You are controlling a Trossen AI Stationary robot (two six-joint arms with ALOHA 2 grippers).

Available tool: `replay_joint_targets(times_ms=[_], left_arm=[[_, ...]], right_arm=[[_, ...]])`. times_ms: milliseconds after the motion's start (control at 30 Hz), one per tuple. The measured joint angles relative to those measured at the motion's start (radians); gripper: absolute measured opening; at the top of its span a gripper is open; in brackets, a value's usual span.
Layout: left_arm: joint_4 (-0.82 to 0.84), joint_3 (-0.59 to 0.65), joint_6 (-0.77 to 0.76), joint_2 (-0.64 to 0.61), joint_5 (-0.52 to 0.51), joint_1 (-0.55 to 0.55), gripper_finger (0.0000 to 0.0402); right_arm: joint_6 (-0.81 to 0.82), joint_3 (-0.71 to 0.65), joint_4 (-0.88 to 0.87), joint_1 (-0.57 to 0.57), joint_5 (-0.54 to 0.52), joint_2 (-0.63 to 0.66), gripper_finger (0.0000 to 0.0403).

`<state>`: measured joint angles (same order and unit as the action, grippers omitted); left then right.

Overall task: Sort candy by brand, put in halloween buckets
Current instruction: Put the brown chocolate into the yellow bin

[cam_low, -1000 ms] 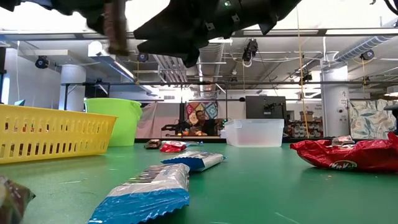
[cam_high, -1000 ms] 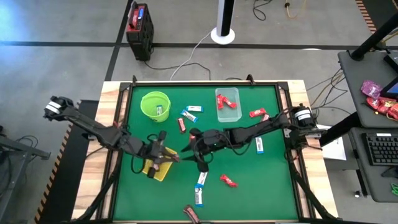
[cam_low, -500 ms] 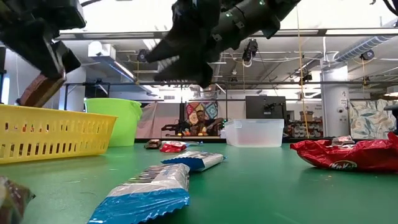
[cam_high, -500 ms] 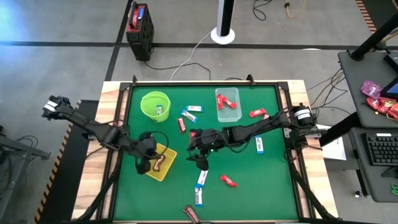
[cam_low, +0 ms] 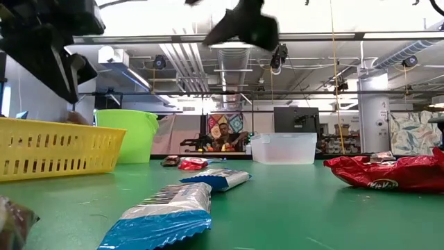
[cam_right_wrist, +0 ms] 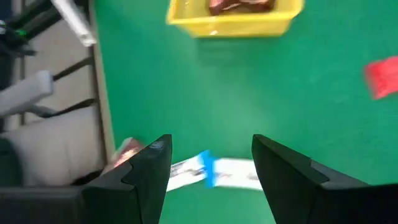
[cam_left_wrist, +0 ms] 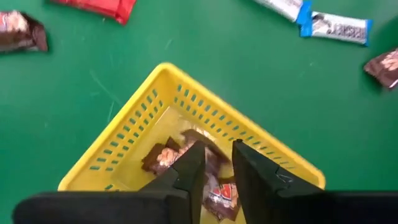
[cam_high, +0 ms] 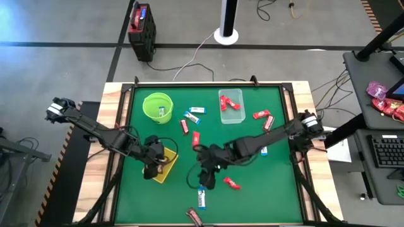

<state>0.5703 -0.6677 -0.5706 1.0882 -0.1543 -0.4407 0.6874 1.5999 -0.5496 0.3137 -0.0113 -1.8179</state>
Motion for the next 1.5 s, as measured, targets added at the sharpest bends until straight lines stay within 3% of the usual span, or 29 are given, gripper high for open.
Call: replay_joint_targets(times_ms=[233, 400, 600, 800, 1000, 1167, 1500], left_arm=[[0.001, -0.059, 0.062, -0.004, -0.047, -0.005, 0.0092], [0.006, -0.140, 0.100, -0.012, -0.073, -0.020, 0.0093], [0.013, -0.234, 0.158, -0.021, -0.094, -0.107, 0.0093], [0.083, -0.306, 0.175, -0.043, -0.269, -0.241, 0.0094], [0.120, -0.334, 0.172, -0.096, -0.421, -0.360, 0.0094], [0.123, -0.333, 0.170, -0.134, -0.467, -0.396, 0.0094], [0.129, -0.331, 0.170, -0.128, -0.468, -0.396, 0.0094]], right_arm=[[0.196, 0.012, 0.031, 0.124, -0.085, -0.024, 0.0214], [0.265, 0.088, 0.062, 0.163, -0.103, -0.139, 0.0214], [0.271, 0.379, -0.135, 0.175, -0.088, -0.354, 0.0214], [0.319, 0.751, -0.411, 0.186, -0.059, -0.565, 0.0214], [0.360, 0.667, -0.202, 0.202, 0.052, -0.576, 0.0214], [0.273, 0.664, -0.202, 0.222, 0.009, -0.580, 0.0214], [0.095, 0.632, -0.176, 0.242, -0.068, -0.586, 0.0214]])
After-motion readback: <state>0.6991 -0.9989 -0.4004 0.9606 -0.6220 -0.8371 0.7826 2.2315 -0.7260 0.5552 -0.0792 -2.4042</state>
